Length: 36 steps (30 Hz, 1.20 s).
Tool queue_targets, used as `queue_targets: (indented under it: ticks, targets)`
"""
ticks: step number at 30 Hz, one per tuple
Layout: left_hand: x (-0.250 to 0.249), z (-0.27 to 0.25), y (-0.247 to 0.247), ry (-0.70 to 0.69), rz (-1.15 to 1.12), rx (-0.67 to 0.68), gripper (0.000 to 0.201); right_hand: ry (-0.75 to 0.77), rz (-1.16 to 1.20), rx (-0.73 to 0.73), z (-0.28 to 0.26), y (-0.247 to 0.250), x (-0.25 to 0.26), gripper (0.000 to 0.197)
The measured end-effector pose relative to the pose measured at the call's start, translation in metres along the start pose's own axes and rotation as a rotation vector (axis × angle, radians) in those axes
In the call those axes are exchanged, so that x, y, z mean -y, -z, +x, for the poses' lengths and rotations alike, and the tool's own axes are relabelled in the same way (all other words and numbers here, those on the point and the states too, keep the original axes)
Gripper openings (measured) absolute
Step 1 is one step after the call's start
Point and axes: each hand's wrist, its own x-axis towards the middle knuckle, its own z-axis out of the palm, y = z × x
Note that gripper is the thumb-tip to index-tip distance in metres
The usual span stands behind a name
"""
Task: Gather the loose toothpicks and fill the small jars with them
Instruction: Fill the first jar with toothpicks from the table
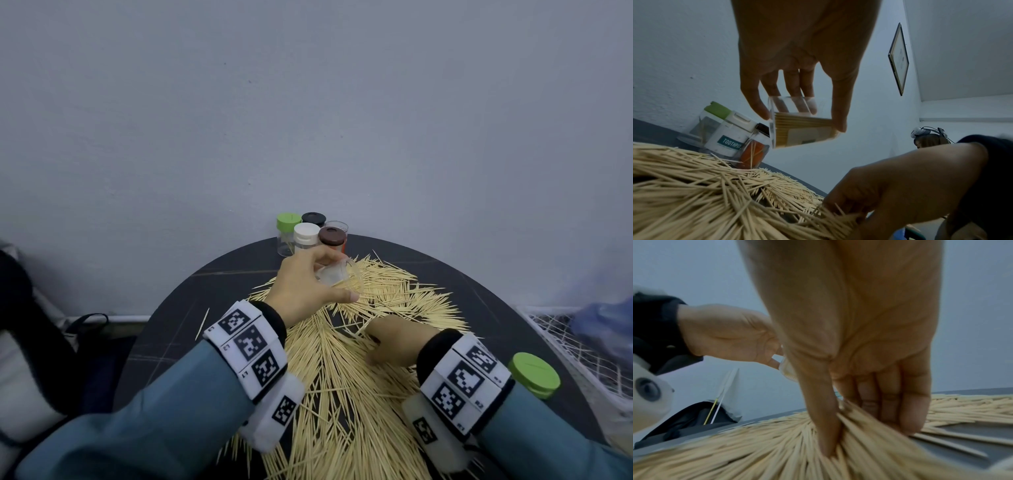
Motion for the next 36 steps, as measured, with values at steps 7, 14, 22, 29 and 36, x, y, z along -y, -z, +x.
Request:
queue_targets:
  ticks: [7, 14, 22, 29, 36]
  targets:
    - [-0.002, -0.001, 0.001, -0.007, 0.010, 0.009, 0.055, 0.054, 0.133, 0.059, 0.000, 0.004, -0.009, 0.020]
    - [-0.002, -0.002, 0.000, -0.001, 0.026, 0.011, 0.055, 0.075, 0.604, 0.066, 0.005, 0.001, -0.028, 0.024]
    - [0.000, -0.002, -0.002, 0.011, 0.027, 0.007, 0.056, 0.136, 1.667, -0.122, 0.020, 0.002, -0.041, 0.010]
    - [0.000, -0.003, -0.005, 0.016, 0.066, 0.084, 0.057, 0.318, 1.906, -0.486, 0.016, 0.018, -0.038, 0.026]
    - [-0.001, -0.006, -0.011, 0.035, 0.109, 0.164, 0.054, 0.473, 2.005, -0.723, 0.003, 0.031, -0.032, 0.028]
